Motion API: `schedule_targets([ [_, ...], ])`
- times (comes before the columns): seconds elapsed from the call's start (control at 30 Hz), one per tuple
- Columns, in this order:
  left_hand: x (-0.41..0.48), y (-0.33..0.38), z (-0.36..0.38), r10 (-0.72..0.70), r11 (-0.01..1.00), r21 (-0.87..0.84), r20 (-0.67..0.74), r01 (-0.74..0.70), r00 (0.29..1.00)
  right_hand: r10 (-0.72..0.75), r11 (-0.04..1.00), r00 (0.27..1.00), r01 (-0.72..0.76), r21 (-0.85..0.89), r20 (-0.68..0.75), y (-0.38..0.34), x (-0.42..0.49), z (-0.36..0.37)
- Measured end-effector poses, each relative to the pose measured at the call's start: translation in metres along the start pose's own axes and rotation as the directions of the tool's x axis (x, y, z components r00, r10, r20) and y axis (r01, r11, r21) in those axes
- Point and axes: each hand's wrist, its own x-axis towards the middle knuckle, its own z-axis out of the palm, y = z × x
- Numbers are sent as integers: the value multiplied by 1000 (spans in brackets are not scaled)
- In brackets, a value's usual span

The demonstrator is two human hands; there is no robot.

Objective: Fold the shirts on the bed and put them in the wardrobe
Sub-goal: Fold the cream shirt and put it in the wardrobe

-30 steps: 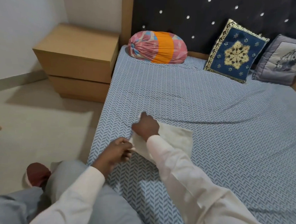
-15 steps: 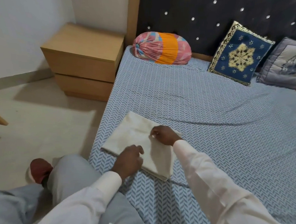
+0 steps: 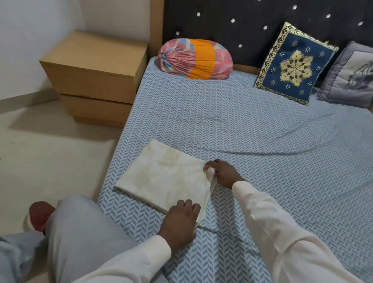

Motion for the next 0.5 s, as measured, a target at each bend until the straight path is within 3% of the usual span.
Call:
schedule_targets([
  [0.17, 3, -13, 0, 100, 995, 12, -97, -99, 990, 26, 988, 995, -12, 151, -94, 1, 4, 1],
  [0.3, -2, -37, -27, -41, 962, -268, -329, -51, 943, 58, 896, 969, 57, 440, -242, -2, -4, -10],
  [0.4, -20, -64, -70, -152, 821, -557, -429, -128, 890, 107, 808, 929, 126, 575, -354, -10, -16, -33],
  [0.5, -47, -92, -123, -308, 641, -753, -429, -147, 849, 67, 701, 923, 226, 677, -378, -33, -41, -70],
])
